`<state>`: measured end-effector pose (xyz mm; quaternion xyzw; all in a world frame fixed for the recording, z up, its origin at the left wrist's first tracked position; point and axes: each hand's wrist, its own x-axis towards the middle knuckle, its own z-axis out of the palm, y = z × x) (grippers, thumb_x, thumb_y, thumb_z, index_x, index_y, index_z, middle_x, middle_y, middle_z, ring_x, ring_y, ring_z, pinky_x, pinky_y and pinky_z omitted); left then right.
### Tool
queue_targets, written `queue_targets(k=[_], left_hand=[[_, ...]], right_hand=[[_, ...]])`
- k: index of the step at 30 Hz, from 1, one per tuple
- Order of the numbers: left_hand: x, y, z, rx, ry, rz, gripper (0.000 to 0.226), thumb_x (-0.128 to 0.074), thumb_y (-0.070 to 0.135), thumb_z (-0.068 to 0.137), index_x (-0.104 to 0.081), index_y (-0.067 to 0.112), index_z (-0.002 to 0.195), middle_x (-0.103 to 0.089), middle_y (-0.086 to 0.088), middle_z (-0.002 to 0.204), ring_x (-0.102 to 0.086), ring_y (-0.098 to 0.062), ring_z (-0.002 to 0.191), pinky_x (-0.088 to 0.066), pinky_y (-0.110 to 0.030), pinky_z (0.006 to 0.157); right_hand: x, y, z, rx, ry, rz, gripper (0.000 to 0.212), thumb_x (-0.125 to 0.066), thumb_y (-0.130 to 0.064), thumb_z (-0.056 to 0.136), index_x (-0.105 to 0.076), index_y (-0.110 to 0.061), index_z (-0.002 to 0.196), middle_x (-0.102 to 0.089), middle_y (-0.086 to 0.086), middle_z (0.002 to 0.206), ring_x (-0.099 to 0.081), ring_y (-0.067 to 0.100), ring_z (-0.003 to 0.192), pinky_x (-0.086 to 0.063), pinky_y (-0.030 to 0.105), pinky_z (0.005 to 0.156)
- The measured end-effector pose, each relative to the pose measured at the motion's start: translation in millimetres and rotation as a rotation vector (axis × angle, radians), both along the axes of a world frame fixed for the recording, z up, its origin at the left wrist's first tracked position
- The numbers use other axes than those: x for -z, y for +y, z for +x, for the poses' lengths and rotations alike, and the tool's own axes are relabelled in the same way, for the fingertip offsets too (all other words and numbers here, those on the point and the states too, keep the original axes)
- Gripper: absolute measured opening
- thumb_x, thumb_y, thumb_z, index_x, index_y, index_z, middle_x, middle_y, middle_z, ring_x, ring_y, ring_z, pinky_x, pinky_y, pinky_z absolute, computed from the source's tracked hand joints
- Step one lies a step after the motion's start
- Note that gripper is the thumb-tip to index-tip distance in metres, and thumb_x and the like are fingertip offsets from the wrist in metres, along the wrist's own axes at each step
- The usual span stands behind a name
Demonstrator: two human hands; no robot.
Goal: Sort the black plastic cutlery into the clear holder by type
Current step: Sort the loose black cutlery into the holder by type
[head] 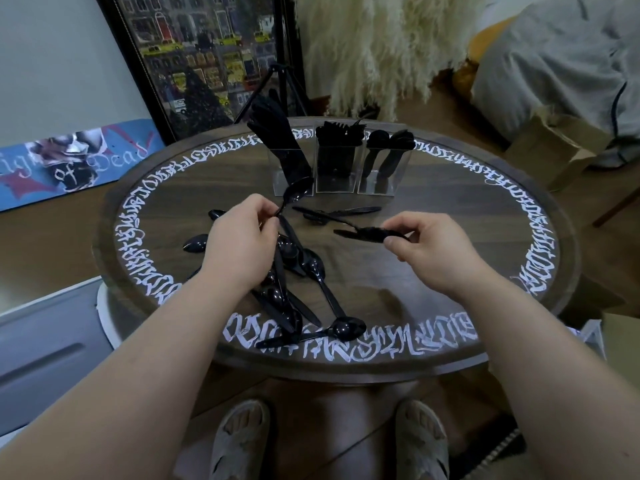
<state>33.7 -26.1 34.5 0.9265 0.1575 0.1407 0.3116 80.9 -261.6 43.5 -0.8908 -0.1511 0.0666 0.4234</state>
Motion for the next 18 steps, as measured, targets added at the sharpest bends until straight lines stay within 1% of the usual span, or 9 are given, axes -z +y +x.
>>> queue_targets(k=[2,4,6,8,11,13,15,18], left_hand=[[-0.7,2.5,-1.4,0.007,-0.013,0.025,0.009,-0.052,0.024,0.095,-0.058,0.024,0.102,-0.058,0.016,0.079,-0.056,-0.006,0.074,-0.040,-0.027,0.071],[-3.3,2.3,-3.8,0.023,-0.016,0.088,0.009,-0.051,0.025,0.096,-0.057,0.025,0.103,-0.055,0.018,0.076,-0.052,-0.007,0.070,-0.039,-0.028,0.069],[-5.1,-0.6,-5.1,0.060,0.010,0.125,0.011,-0.049,0.025,0.096,-0.056,0.024,0.105,-0.060,0.014,0.082,-0.055,-0.013,0.075,-0.042,-0.031,0.070],[-4.1,-5.3,-5.8,0.122,0.081,0.074,0.011,-0.046,0.024,0.097,-0.052,0.024,0.105,-0.065,0.010,0.089,-0.061,-0.017,0.079,-0.049,-0.034,0.073],[-2.4,-13.8,-7.3,0.189,0.151,-0.066,0.005,-0.042,0.023,0.098,-0.046,0.025,0.099,-0.068,0.006,0.080,-0.065,-0.015,0.078,-0.052,-0.036,0.073],[-4.1,-18.0,-7.9,0.216,0.158,-0.047,0.004,-0.041,0.027,0.099,-0.045,0.024,0.099,-0.064,0.003,0.075,-0.061,-0.016,0.076,-0.048,-0.035,0.070],[-6.4,-20.3,-8.4,0.230,0.143,0.018,0.011,-0.041,0.033,0.099,-0.045,0.023,0.096,-0.058,0.004,0.073,-0.054,-0.014,0.074,-0.041,-0.034,0.068],[-6.8,-20.5,-8.8,0.254,0.156,0.095,0.032,-0.038,0.040,0.100,-0.047,0.017,0.079,-0.051,0.002,0.065,-0.051,-0.018,0.068,-0.034,-0.034,0.061]], right_hand=[[0.5,2.4,-1.1,-0.072,-0.035,-0.085,0.014,-0.063,-0.014,0.090,-0.068,-0.027,0.089,-0.055,-0.016,0.068,-0.051,-0.009,0.060,-0.035,0.006,0.052],[1.4,4.1,-2.6,-0.141,-0.077,-0.157,0.013,-0.063,-0.015,0.091,-0.070,-0.026,0.095,-0.054,-0.020,0.074,-0.049,-0.008,0.066,-0.033,0.006,0.057],[1.2,6.5,-4.7,-0.197,-0.119,-0.174,0.014,-0.064,-0.016,0.090,-0.071,-0.025,0.098,-0.056,-0.022,0.083,-0.049,-0.006,0.074,-0.033,0.006,0.066],[0.4,10.0,-7.7,-0.219,-0.171,-0.155,0.015,-0.065,-0.015,0.089,-0.072,-0.024,0.098,-0.058,-0.018,0.086,-0.051,-0.003,0.078,-0.035,0.006,0.069],[-0.2,12.9,-10.9,-0.183,-0.275,-0.154,0.014,-0.067,-0.014,0.087,-0.073,-0.021,0.098,-0.062,-0.008,0.089,-0.055,0.006,0.079,-0.037,0.008,0.071],[-0.3,12.4,-11.5,-0.147,-0.305,-0.163,0.015,-0.067,-0.015,0.087,-0.073,-0.020,0.100,-0.063,-0.006,0.090,-0.054,0.006,0.081,-0.035,0.006,0.071],[-0.1,11.2,-11.0,-0.113,-0.306,-0.156,0.016,-0.067,-0.015,0.087,-0.073,-0.021,0.101,-0.063,-0.006,0.089,-0.051,0.003,0.077,-0.033,0.003,0.069],[-1.2,9.6,-9.4,-0.016,-0.285,-0.083,0.026,-0.058,-0.007,0.091,-0.071,-0.023,0.108,-0.054,-0.015,0.087,-0.050,-0.005,0.075,-0.030,0.000,0.069]])
